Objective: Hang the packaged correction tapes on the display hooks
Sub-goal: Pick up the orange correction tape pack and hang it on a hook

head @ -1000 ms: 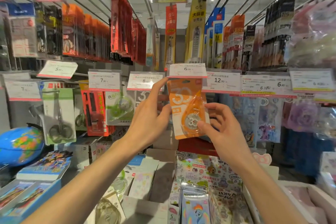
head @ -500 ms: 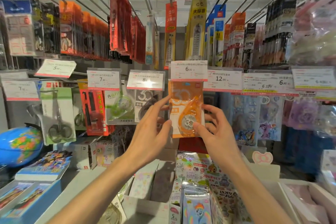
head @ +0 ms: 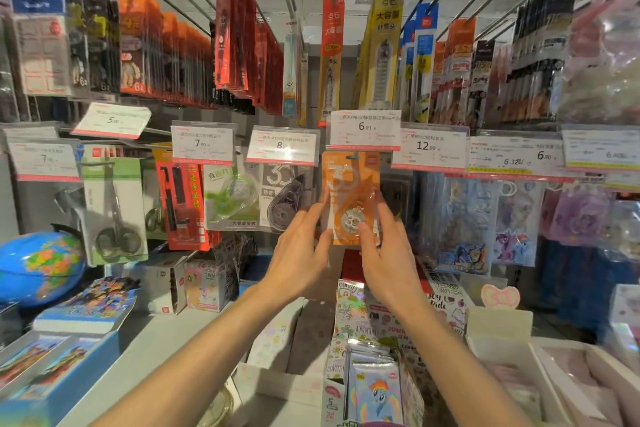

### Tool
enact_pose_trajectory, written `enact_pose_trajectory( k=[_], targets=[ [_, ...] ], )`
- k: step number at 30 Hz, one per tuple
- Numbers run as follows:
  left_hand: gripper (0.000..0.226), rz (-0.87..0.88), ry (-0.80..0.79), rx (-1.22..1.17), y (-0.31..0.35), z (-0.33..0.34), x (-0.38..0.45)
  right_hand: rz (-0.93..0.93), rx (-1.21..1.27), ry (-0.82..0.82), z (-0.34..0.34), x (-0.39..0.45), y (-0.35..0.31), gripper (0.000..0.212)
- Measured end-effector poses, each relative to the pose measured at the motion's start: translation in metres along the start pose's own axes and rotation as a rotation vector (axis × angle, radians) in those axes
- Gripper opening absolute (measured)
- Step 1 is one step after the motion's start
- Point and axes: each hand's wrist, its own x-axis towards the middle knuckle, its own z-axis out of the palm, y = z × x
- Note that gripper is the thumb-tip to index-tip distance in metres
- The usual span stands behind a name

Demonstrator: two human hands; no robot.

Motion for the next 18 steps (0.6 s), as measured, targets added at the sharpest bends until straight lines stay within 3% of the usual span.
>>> enact_pose_trajectory(
  k=[10, 18],
  targets=[
    [0.054, -0.031, -0.036, -0.024, 0.002, -0.01, -0.013, 0.022, 0.019, 0.009, 0.004, -0.007, -0.006, 0.059],
    [0.058, -0.014, -0.008, -0.075, -0.04, -0.051, -0.036, 0.103, 0.023, 0.019, 0.019, -0.022, -0.018, 0.069]
  ],
)
